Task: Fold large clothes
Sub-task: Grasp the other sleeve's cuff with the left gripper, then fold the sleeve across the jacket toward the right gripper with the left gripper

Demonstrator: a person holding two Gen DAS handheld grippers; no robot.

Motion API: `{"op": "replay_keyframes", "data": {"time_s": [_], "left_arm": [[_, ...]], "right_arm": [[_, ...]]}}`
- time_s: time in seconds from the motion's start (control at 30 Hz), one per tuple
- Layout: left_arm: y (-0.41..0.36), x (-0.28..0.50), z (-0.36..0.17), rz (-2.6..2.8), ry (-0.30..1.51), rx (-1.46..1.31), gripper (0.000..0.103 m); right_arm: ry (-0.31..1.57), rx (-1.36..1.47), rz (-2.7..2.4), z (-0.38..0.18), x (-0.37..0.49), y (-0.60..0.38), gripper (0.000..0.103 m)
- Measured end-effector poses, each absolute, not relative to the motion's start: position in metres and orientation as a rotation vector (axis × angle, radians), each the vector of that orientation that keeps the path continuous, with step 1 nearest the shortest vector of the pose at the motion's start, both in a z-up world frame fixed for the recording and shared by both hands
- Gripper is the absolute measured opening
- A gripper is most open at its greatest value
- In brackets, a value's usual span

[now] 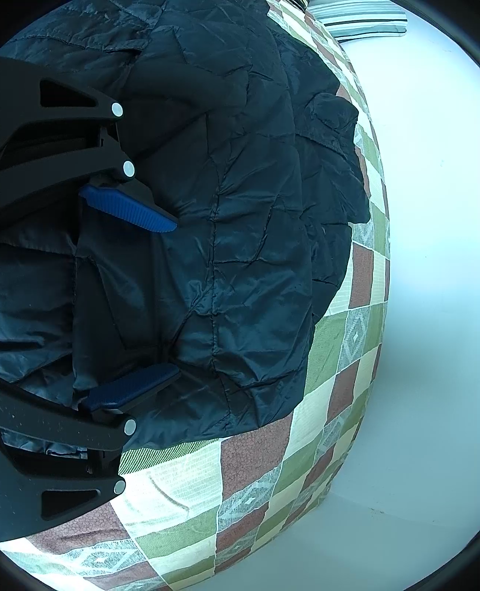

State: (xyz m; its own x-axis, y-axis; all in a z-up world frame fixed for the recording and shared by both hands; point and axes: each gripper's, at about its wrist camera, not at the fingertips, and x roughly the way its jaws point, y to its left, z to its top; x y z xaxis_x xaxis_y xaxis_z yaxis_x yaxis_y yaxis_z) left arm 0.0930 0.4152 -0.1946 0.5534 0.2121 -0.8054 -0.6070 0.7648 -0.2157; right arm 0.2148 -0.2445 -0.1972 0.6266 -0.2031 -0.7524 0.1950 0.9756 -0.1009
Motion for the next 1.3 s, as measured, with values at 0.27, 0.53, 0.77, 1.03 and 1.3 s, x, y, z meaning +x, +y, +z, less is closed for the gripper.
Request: {"op": "replay_keyframes", "data": {"time_s": [0.27,0.53,0.77,1.03,1.3], "left_arm": [[0.435,0.1,-0.194,0.575,0.836,-0.572,0.039],[0.431,0.099,-0.177,0.549,0.813,-0.548,0.007],[0.404,0.106,-0.14,0.486,0.751,-0.501,0.005],[0.325,0.143,-0.077,0.297,0.649,-0.397,0.005],[0.22,0.19,-0.048,0.082,0.629,-0.3,0.005]], "right_arm": [[0.862,-0.014,-0.231,-0.197,0.215,-0.244,0.073],[0.859,-0.016,-0.233,-0.197,0.213,-0.243,0.074],[0.856,-0.009,-0.23,-0.196,0.213,-0.245,0.074],[0.851,0.002,-0.224,-0.196,0.213,-0.246,0.074],[0.848,0.012,-0.216,-0.196,0.213,-0.249,0.074]]}}
